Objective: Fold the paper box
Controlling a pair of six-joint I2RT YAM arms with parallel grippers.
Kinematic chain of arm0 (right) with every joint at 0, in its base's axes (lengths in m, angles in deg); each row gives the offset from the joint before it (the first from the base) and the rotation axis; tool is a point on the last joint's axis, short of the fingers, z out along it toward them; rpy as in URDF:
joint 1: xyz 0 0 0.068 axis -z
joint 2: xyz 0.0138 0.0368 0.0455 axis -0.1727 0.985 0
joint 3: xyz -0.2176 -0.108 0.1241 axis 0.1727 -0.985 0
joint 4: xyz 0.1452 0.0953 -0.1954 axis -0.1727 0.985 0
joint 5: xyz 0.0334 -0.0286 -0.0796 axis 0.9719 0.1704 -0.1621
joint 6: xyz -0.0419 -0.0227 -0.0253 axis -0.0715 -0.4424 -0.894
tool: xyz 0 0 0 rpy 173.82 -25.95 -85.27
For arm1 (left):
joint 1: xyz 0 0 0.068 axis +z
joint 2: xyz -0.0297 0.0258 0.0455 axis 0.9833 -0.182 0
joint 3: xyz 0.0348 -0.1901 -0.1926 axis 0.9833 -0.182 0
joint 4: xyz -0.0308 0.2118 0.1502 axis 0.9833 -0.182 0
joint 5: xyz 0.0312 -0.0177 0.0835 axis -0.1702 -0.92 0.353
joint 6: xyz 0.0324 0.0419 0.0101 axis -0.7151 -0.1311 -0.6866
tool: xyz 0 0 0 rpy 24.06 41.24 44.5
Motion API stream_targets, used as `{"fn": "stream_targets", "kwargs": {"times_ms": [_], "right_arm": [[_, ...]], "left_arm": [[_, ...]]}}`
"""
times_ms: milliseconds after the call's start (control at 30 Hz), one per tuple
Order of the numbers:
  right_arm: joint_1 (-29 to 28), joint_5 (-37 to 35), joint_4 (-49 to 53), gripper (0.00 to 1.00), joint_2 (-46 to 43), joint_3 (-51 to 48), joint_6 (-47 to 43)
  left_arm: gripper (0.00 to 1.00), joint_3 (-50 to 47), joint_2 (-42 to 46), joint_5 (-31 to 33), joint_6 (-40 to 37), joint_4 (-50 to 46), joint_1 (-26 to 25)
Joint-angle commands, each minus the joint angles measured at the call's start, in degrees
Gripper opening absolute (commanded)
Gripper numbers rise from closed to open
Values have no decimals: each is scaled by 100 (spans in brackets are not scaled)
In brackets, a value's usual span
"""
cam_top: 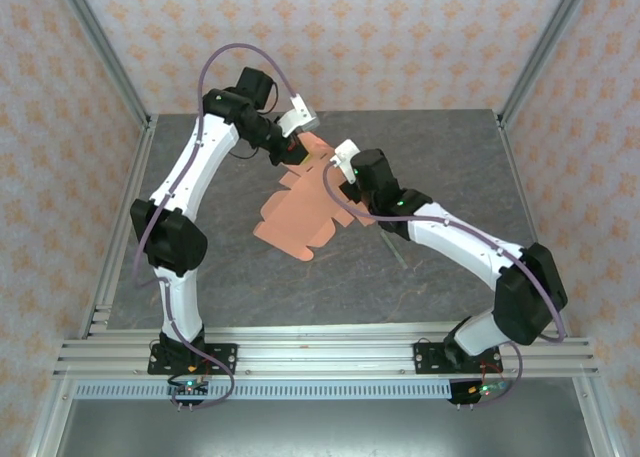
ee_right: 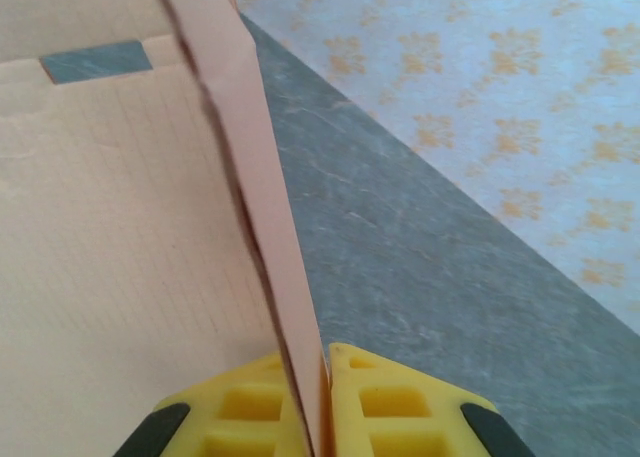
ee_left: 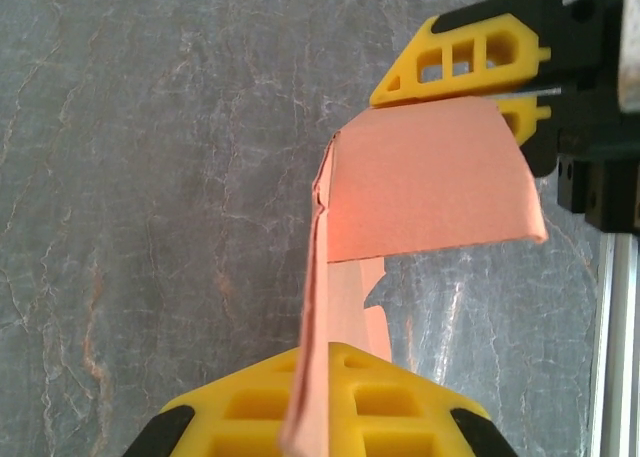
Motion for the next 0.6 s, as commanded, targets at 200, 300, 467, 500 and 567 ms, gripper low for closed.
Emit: {"fn": "stream_targets", "kwargs": {"times_ms": [200, 300, 467, 500, 567], "right_arm": [[-66, -617, -482, 13, 175, -36, 127], [144, 159, -301, 17, 31, 2, 278], [522, 1432, 18, 27, -177, 38, 420], [591, 1610, 75, 29, -186, 61, 447], [729, 1979, 208, 32, -226, 103, 434]], "left_arm": [[0, 195, 43, -56, 150, -405, 81], [0, 151, 70, -15, 61, -449, 81], [0, 37, 132, 16, -30, -432, 80], [0, 27, 135, 17, -43, -437, 87], [0, 19, 137, 15, -66, -449, 81]]}}
